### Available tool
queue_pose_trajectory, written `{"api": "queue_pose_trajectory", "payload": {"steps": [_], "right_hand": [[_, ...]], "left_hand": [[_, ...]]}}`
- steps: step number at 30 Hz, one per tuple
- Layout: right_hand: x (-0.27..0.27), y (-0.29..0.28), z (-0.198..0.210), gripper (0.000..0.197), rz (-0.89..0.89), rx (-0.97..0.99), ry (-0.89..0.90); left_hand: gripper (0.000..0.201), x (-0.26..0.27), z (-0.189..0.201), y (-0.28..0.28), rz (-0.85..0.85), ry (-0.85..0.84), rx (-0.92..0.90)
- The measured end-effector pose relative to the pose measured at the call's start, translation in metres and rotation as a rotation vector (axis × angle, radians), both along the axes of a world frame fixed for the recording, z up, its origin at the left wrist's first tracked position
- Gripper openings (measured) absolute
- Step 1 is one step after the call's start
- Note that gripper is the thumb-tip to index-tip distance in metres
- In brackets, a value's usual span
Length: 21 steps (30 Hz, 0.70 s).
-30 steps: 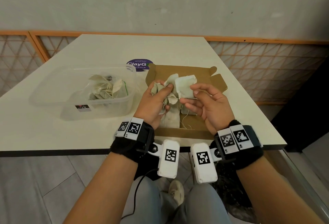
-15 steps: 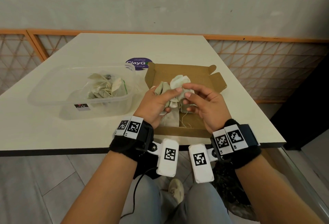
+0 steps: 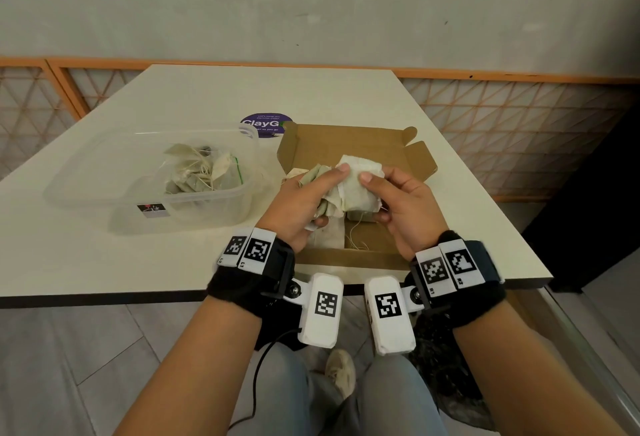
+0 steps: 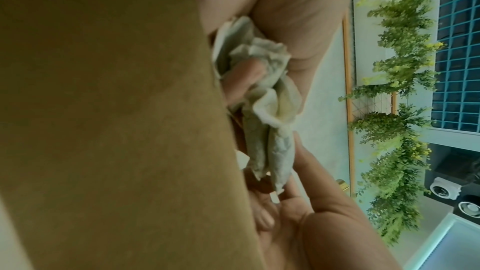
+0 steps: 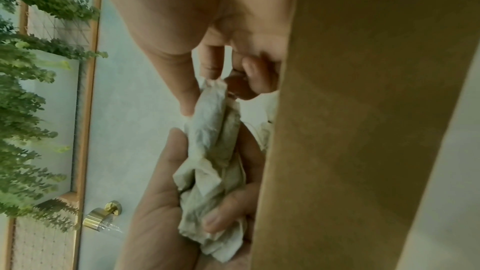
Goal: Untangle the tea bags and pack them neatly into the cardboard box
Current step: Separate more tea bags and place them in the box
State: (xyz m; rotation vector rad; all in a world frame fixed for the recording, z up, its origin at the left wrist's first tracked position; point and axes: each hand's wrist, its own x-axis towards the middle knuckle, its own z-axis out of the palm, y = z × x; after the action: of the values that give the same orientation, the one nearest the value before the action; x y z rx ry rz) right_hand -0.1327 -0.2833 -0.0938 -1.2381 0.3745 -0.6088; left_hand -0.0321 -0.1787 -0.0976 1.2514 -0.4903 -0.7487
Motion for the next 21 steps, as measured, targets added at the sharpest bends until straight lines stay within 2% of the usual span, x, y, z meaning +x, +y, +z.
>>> {"api": "queue_pose_trajectory", "payload": {"steps": [5,8,13,18,21], "right_hand": [[0.0016,-0.0023,-0.0039,0.006,-0.072,-0.017,-0.055],[0.0040,-0.0046,-0.0062,0.016,-0.131,-0.007,-0.050],[0.0039,-0.0064,-0.0072,0.007,-0.149,-0.032,-0.044],[0.0045,-0.0076,-0.0072,0.009,-0.175,-0.014,-0.058],[0.0046,-0.0080,-0.0067,0.010,-0.193,0.014,-0.083]], "left_hand": [[0.021,0.0004,-0.0017,-0.0001,-0.014,-0.015,-0.010],[0.017,0.0006,-0.0022,0.0004,-0.040,-0.029,-0.001],[0.016,0.0028,-0.0021,-0.0011,-0.027,0.063,0.003],[0.000,0.0032,-0.0015,-0.0016,-0.063,0.081,0.013],[0.004,0.0038,-0.0017,-0.0023,-0.071,0.082,0.005]]}}
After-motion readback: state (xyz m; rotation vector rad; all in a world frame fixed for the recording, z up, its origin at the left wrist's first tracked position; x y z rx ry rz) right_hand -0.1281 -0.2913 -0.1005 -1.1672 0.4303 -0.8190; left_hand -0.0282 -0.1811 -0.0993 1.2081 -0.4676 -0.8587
